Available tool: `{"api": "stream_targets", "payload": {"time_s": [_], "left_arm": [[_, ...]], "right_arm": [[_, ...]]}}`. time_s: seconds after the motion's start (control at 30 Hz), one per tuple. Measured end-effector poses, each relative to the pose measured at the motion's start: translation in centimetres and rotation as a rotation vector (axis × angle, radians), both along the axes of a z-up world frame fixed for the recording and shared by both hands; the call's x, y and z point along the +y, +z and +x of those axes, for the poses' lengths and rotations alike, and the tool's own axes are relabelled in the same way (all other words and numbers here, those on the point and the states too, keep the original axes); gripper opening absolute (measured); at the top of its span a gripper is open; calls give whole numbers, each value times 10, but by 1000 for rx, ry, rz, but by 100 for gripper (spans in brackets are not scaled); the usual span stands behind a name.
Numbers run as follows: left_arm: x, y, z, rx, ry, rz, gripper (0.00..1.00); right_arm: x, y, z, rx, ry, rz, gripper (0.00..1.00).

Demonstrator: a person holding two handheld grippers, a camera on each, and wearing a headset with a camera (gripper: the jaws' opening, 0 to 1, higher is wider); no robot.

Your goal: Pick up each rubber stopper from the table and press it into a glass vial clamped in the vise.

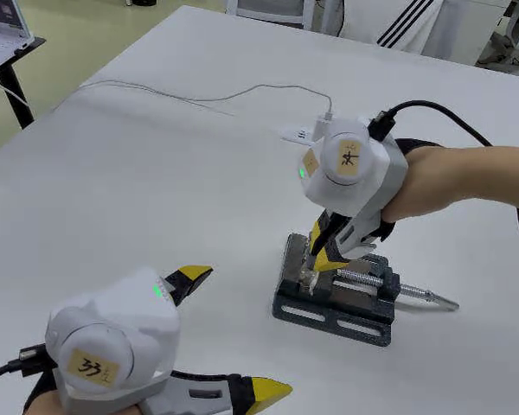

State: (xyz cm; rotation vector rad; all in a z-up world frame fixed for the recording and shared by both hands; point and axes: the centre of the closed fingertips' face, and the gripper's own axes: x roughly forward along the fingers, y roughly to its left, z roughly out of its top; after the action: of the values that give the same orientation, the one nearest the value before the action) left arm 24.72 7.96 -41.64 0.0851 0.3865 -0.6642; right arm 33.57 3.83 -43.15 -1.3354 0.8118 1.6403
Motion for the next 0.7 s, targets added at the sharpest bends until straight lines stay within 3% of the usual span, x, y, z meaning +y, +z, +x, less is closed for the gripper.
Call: {"api": "stream_targets", "payload": {"time_s": [0.3,0.33,0.63,0.7], "left_arm": [[-2,-1,1,2,-6,-4,91],[-2,-1,1,1,-5,-4,91],[-3,-1,2,2,1,-12,91],[-3,-1,3,2,1,-13,91]], "right_arm": [[1,-1,1,-10,21,-52,5],[1,-1,1,-3,-14,-60,5],[1,-2,3,33,-96,-69,4],[1,-2,3,44,-150,-89,3]]}}
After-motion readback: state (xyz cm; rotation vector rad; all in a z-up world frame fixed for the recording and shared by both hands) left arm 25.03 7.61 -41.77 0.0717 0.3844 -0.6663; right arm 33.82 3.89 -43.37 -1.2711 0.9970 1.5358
